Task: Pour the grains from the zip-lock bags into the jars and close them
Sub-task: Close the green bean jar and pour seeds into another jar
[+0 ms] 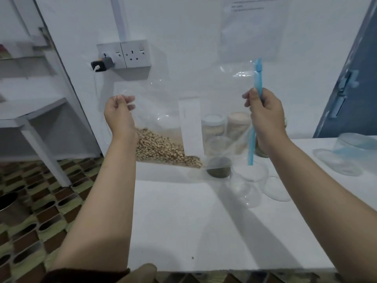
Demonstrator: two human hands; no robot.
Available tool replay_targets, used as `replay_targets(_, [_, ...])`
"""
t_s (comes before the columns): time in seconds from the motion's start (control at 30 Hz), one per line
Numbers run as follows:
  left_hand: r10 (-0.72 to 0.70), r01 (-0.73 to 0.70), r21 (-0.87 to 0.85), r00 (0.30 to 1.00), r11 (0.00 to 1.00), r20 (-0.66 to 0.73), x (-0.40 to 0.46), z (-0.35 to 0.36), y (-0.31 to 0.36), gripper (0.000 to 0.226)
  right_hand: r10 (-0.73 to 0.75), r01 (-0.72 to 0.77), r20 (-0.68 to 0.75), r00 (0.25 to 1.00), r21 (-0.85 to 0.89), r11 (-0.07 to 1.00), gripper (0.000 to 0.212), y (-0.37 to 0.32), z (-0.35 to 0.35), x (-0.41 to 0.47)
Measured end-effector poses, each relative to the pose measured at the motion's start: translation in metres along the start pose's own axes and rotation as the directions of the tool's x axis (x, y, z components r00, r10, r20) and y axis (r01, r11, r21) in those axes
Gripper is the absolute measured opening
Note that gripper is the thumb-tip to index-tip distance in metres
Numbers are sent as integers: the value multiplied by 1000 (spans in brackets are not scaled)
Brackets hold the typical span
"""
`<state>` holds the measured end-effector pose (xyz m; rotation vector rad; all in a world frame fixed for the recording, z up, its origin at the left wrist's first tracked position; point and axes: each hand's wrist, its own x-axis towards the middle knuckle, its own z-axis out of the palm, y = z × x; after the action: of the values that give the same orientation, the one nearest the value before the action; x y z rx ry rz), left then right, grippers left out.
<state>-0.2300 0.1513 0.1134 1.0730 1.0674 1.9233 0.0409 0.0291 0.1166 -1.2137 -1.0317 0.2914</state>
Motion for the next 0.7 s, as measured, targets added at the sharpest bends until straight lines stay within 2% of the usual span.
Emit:
replay_targets(0.33, [64,-65,111,998,992,10,-23,16,24,28,52,-51,-4,999,157,986,27,31,-17,4])
replay_targets(0.7, [134,-136,89,991,987,27,-26,36,43,26,75,-67,-12,997,327,943,24,50,-26,9])
